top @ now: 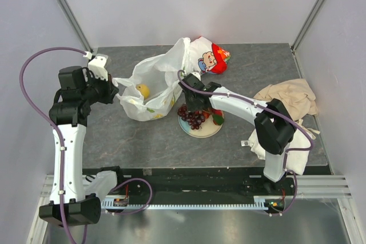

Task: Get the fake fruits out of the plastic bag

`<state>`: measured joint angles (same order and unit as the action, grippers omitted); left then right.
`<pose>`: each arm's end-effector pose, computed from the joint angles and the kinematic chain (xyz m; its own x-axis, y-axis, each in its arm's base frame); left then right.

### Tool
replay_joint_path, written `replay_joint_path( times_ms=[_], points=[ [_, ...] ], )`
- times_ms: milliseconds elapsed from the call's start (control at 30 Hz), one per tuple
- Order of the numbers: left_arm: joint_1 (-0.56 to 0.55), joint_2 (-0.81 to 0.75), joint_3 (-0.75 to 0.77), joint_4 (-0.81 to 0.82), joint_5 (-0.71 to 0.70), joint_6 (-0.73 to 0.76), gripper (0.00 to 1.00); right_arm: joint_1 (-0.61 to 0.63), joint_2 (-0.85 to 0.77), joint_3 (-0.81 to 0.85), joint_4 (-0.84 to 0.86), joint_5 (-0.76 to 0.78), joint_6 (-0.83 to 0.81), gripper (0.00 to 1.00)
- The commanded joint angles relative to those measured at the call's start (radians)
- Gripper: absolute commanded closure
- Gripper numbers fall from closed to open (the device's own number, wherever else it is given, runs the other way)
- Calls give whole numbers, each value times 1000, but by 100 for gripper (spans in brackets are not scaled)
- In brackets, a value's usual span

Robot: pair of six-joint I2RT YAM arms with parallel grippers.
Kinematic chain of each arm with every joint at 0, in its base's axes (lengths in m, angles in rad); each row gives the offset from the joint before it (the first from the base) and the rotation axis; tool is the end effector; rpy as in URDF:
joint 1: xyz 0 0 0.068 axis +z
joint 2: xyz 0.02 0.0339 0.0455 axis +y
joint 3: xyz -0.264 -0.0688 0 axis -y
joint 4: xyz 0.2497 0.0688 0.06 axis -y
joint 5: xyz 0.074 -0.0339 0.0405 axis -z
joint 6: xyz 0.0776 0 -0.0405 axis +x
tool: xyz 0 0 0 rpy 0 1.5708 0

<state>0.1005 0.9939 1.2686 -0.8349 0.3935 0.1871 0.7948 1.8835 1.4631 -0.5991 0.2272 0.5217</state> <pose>0.2253 -0.0072 0.3829 -0.4766 0.1246 -0.8703 0.3248 0.9448 -0.0426 0.3151 0.2961 0.1901 -0.8227 -0.1450 -0.5497 -0.2339 0.9676 0.0947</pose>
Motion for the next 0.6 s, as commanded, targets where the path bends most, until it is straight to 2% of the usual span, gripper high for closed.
replay_joint_path(
  times_ms=[0,100,200,267,333,400,467,500,533,567],
  points=[
    [5,-12,-12,26,-8,-23,98,-11,5,37,13,20,43,100],
    [7,-14,-17,23,-7,-18,98,-12,28,48,25,-14,50,100],
    [7,-9,-14,20,-7,-17,98,-12,49,52,30,-19,51,91],
    [5,-8,-14,22,-8,-17,98,-16,61,55,38,-40,46,90],
    [5,-8,-14,20,-8,-15,98,-14,65,60,44,-60,38,82],
    [5,-9,-18,19,-12,-15,99,-14,69,66,55,-95,23,65],
    [7,-11,-20,20,-10,-14,98,-14,68,74,58,-121,11,56],
    [5,-9,-20,19,-10,-14,98,-14,68,85,55,-150,0,40],
    [5,-9,-18,19,-10,-14,99,-17,66,92,50,-161,-15,33],
    [5,-6,-14,19,-8,-14,98,-17,59,103,30,-170,-25,9]
  ],
)
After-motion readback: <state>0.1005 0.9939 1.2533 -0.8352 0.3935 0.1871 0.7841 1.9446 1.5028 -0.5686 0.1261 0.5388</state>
